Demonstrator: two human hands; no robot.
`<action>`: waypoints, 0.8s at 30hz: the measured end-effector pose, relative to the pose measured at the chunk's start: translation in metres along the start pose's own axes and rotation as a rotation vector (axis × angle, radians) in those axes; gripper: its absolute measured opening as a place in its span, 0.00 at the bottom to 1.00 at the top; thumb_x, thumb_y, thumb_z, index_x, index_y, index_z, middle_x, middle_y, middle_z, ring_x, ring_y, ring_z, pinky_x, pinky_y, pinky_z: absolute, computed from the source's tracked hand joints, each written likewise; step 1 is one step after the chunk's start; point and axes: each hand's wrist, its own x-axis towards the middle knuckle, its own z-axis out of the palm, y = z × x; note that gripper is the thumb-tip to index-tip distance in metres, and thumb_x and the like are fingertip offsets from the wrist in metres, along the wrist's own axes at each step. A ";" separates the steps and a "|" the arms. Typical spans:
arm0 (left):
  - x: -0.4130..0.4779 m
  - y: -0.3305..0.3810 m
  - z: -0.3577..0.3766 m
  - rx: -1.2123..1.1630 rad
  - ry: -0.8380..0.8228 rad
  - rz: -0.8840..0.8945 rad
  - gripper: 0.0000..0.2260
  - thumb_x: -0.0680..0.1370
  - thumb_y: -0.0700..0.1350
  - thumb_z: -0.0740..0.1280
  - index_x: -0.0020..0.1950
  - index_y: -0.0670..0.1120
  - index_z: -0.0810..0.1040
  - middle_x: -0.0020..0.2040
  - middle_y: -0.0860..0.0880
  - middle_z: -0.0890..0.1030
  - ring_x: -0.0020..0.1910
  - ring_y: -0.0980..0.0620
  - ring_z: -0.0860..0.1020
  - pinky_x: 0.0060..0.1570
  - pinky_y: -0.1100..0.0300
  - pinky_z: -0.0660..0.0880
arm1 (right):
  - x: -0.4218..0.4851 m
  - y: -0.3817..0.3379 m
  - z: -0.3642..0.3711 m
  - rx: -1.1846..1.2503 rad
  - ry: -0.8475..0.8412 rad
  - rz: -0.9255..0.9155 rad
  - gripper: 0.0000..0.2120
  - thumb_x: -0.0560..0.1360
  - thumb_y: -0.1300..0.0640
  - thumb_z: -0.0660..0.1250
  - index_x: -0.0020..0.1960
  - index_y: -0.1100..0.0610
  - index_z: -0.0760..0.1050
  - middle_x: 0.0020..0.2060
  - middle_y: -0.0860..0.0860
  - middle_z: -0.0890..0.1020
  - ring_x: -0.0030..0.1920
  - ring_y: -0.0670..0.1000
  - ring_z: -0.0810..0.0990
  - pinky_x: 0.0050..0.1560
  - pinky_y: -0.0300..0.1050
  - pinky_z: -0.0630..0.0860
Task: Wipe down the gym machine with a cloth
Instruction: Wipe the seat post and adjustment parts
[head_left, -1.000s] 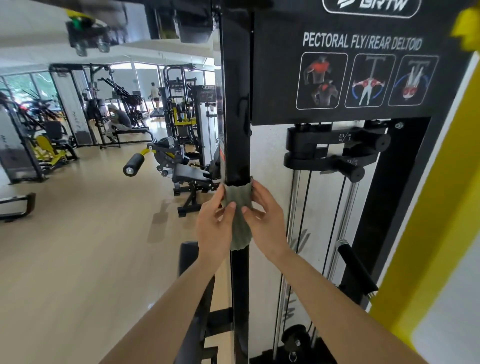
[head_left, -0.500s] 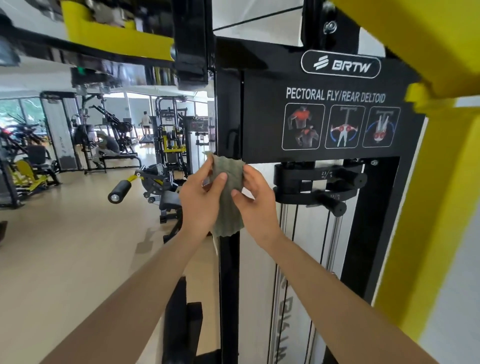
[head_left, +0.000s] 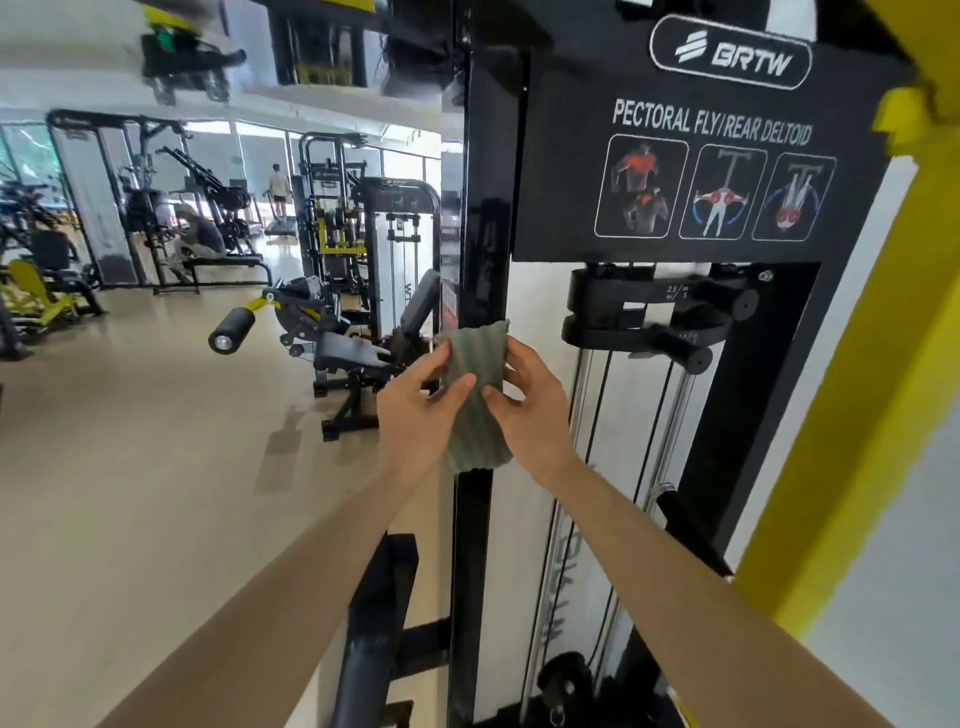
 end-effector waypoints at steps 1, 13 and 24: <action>-0.006 -0.007 0.000 0.006 -0.021 -0.010 0.22 0.77 0.47 0.74 0.71 0.47 0.78 0.60 0.54 0.84 0.56 0.65 0.80 0.58 0.64 0.78 | -0.005 0.005 0.001 -0.015 -0.001 0.009 0.27 0.77 0.69 0.69 0.74 0.57 0.69 0.63 0.47 0.79 0.62 0.44 0.79 0.58 0.29 0.74; -0.088 -0.071 0.015 0.145 -0.118 -0.184 0.18 0.78 0.42 0.72 0.69 0.44 0.78 0.56 0.53 0.83 0.52 0.60 0.80 0.56 0.70 0.75 | -0.081 0.085 0.014 -0.043 -0.049 0.209 0.22 0.75 0.71 0.68 0.68 0.59 0.74 0.58 0.49 0.82 0.58 0.44 0.81 0.59 0.34 0.77; -0.172 -0.128 0.046 0.152 -0.067 -0.448 0.15 0.81 0.39 0.67 0.68 0.48 0.78 0.54 0.56 0.84 0.53 0.64 0.81 0.51 0.72 0.76 | -0.135 0.160 0.012 0.167 -0.184 0.568 0.14 0.78 0.69 0.66 0.61 0.57 0.77 0.55 0.47 0.83 0.55 0.40 0.82 0.54 0.32 0.77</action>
